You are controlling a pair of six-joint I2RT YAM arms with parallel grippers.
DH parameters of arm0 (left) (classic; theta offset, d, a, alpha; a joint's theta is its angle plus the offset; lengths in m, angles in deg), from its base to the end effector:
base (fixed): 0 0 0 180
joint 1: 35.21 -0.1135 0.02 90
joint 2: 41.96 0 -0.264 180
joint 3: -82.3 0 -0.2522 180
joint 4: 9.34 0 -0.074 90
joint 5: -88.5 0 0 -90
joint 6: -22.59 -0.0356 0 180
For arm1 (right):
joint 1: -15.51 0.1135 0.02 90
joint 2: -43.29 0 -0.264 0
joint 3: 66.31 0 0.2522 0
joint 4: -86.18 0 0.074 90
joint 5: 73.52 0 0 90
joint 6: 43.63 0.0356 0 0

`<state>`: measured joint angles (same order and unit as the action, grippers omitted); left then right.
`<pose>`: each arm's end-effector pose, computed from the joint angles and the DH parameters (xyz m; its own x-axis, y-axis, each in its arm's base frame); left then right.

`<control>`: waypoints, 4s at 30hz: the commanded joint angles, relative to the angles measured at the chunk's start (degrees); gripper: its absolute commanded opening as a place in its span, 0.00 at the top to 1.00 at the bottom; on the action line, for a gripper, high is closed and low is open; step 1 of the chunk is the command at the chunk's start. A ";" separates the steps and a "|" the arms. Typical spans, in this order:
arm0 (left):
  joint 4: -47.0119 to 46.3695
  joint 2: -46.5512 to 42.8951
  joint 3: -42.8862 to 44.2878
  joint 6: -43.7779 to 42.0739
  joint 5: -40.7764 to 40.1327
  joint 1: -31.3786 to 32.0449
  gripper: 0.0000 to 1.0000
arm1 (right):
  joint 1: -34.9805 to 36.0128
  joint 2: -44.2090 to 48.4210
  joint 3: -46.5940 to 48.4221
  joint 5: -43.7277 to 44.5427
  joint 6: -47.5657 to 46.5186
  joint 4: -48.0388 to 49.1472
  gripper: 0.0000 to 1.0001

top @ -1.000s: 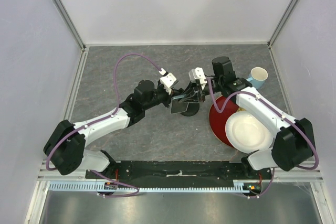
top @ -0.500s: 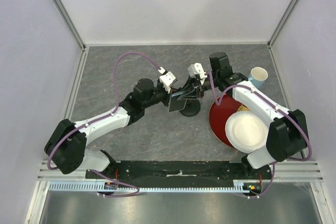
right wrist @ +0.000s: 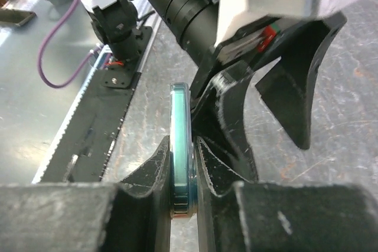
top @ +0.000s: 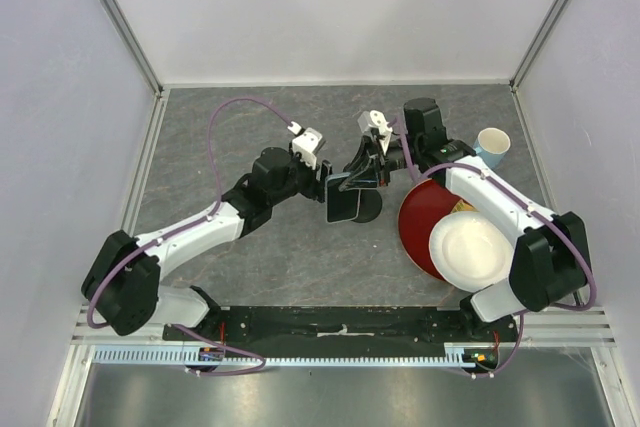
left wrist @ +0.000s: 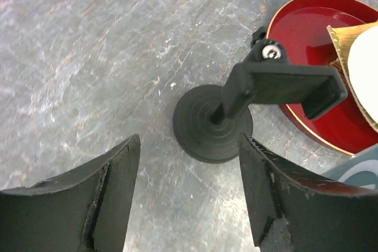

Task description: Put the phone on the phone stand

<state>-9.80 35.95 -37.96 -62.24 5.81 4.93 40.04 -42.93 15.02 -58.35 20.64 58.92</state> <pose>0.2329 -0.2023 0.2597 -0.2976 0.1340 -0.9452 0.7081 0.6950 -0.1244 0.2809 0.1659 0.3111 -0.0662 -0.1551 -0.9857 -0.9777 -0.1871 0.0951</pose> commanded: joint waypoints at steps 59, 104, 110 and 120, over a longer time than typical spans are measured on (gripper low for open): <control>14.40 -34.30 5.79 8.53 21.43 -1.47 0.98 | 6.14 14.06 -1.83 4.25 26.18 20.88 0.10; 33.90 -24.12 29.70 9.25 27.32 -1.47 0.33 | 14.84 8.70 3.53 2.23 23.80 17.81 1.00; 34.69 -22.54 30.05 7.40 28.28 -1.47 0.53 | 14.84 8.52 3.97 2.49 23.01 16.31 1.00; 34.26 -21.83 29.96 5.21 28.90 -1.47 0.64 | 14.84 7.73 4.68 2.32 22.05 14.29 1.00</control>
<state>25.41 14.14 -9.83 -54.11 32.98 3.27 54.73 -35.28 16.18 -54.68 44.46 71.84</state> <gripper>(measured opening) 0.387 0.181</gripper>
